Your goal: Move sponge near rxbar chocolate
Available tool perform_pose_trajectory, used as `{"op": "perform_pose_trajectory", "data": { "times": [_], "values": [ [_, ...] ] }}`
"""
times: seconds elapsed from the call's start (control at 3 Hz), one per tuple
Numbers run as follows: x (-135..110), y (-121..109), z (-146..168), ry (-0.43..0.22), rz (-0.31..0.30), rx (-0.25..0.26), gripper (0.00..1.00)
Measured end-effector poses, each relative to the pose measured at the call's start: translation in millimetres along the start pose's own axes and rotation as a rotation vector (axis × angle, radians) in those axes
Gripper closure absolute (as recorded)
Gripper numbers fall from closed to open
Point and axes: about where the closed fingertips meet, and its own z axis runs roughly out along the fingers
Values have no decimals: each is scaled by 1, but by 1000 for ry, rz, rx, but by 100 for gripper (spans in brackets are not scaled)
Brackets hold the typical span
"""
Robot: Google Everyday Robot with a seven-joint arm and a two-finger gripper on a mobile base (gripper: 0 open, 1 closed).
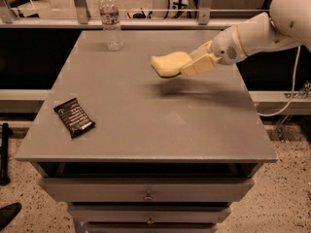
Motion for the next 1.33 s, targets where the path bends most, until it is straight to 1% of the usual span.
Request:
{"op": "perform_pose_trajectory", "data": {
  "times": [0.33, 0.67, 1.0, 1.33],
  "values": [
    [-21, 45, 18, 21, -118, -38, 100],
    [-19, 81, 48, 83, -198, -72, 100],
    [-13, 103, 77, 145, -254, -86, 100],
    [-16, 121, 100, 169, -289, -106, 97]
  ]
}}
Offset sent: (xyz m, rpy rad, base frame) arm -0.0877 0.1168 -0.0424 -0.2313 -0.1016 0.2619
